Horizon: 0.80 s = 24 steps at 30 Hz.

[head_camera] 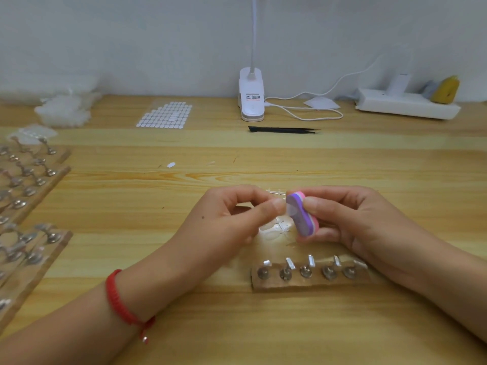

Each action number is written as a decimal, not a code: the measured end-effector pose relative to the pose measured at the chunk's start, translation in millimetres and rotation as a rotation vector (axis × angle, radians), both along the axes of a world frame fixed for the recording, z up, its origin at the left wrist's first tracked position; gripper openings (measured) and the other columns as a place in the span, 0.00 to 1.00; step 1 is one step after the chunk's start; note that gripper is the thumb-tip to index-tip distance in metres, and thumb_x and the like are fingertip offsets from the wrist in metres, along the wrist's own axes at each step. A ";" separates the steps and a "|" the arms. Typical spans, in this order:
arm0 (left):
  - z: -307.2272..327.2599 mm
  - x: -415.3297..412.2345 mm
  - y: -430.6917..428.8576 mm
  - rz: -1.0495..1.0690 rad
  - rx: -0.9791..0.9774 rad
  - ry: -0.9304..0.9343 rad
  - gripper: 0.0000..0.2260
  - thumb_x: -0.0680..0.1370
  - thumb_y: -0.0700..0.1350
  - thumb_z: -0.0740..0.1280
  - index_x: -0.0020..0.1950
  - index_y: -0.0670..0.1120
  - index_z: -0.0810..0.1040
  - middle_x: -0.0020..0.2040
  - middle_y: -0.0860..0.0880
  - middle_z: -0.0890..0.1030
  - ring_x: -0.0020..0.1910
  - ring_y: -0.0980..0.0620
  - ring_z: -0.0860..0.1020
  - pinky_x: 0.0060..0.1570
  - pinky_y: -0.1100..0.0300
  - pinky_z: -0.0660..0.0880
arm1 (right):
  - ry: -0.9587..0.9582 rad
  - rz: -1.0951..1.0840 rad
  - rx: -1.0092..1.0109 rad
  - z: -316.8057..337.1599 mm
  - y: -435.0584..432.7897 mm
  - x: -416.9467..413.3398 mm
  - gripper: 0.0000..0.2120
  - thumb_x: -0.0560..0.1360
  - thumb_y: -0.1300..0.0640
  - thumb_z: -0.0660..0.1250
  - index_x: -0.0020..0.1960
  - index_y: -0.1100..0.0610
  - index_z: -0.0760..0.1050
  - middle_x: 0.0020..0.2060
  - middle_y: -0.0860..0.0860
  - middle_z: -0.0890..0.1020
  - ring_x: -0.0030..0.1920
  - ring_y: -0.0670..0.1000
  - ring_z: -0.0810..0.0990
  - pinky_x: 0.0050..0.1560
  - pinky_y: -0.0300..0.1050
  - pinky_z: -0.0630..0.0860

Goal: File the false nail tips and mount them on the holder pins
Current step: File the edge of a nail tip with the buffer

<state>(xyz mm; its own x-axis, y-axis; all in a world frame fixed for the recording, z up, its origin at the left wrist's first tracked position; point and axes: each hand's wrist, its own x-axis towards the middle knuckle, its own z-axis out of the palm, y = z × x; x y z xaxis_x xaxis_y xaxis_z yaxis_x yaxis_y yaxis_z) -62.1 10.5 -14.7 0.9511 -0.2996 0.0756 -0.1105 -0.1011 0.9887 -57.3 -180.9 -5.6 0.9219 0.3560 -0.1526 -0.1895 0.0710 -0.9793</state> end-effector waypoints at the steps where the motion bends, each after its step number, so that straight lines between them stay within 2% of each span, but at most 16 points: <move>1: 0.0 0.6 0.6 0.008 -0.013 0.009 0.09 0.67 0.56 0.73 0.35 0.51 0.82 0.23 0.57 0.69 0.24 0.60 0.65 0.26 0.71 0.62 | -0.005 0.013 -0.005 -0.2 0.4 -0.1 0.18 0.61 0.50 0.73 0.50 0.54 0.85 0.46 0.57 0.86 0.42 0.48 0.85 0.40 0.37 0.80; 5: -1.8 -1.5 -2.4 -0.047 0.063 -0.052 0.06 0.70 0.53 0.71 0.35 0.54 0.82 0.26 0.58 0.71 0.27 0.58 0.65 0.27 0.69 0.62 | 0.009 -0.048 0.032 -2.2 -0.5 3.4 0.17 0.61 0.50 0.74 0.49 0.54 0.86 0.45 0.56 0.86 0.42 0.49 0.85 0.40 0.39 0.81; 8: -2.7 2.3 0.7 0.040 -0.016 0.010 0.08 0.69 0.55 0.72 0.37 0.51 0.82 0.23 0.57 0.69 0.24 0.59 0.65 0.27 0.68 0.62 | 0.049 -0.128 0.111 1.0 -5.8 8.4 0.13 0.63 0.52 0.73 0.45 0.57 0.86 0.38 0.54 0.83 0.37 0.47 0.82 0.38 0.41 0.81; 11: -2.8 4.4 2.2 0.144 -0.082 0.029 0.09 0.68 0.56 0.69 0.38 0.52 0.82 0.22 0.54 0.66 0.24 0.56 0.62 0.31 0.60 0.61 | 0.061 -0.284 0.166 3.4 -15.8 7.3 0.07 0.67 0.55 0.70 0.39 0.57 0.86 0.36 0.52 0.82 0.37 0.46 0.82 0.40 0.41 0.82; 13: -3.8 4.0 1.9 0.172 -0.104 0.015 0.09 0.68 0.57 0.69 0.37 0.53 0.82 0.22 0.53 0.66 0.24 0.56 0.62 0.30 0.62 0.62 | 0.059 -0.439 0.219 0.3 -19.1 -1.2 0.07 0.69 0.56 0.68 0.38 0.57 0.84 0.35 0.52 0.81 0.38 0.47 0.82 0.43 0.41 0.82; 16: -3.9 4.6 1.6 0.178 -0.125 0.005 0.09 0.68 0.57 0.69 0.37 0.53 0.82 0.22 0.54 0.66 0.24 0.56 0.62 0.27 0.68 0.61 | 0.009 -0.582 0.198 -8.8 -10.5 -24.4 0.10 0.67 0.55 0.69 0.45 0.58 0.80 0.34 0.50 0.81 0.37 0.46 0.80 0.45 0.38 0.81; 20: -4.5 4.8 3.0 0.195 -0.172 0.007 0.08 0.69 0.55 0.69 0.37 0.52 0.82 0.22 0.57 0.68 0.23 0.58 0.63 0.25 0.72 0.62 | -0.039 -0.554 0.198 -12.8 18.0 -39.4 0.13 0.63 0.52 0.70 0.46 0.55 0.83 0.35 0.50 0.82 0.36 0.44 0.79 0.38 0.34 0.78; 24: -3.8 4.4 4.2 0.189 -0.211 0.032 0.07 0.68 0.54 0.72 0.37 0.51 0.83 0.23 0.57 0.69 0.22 0.58 0.63 0.25 0.72 0.63 | 0.007 -0.466 0.192 -8.7 23.5 -25.2 0.16 0.62 0.52 0.72 0.48 0.57 0.84 0.38 0.52 0.82 0.39 0.46 0.79 0.43 0.39 0.79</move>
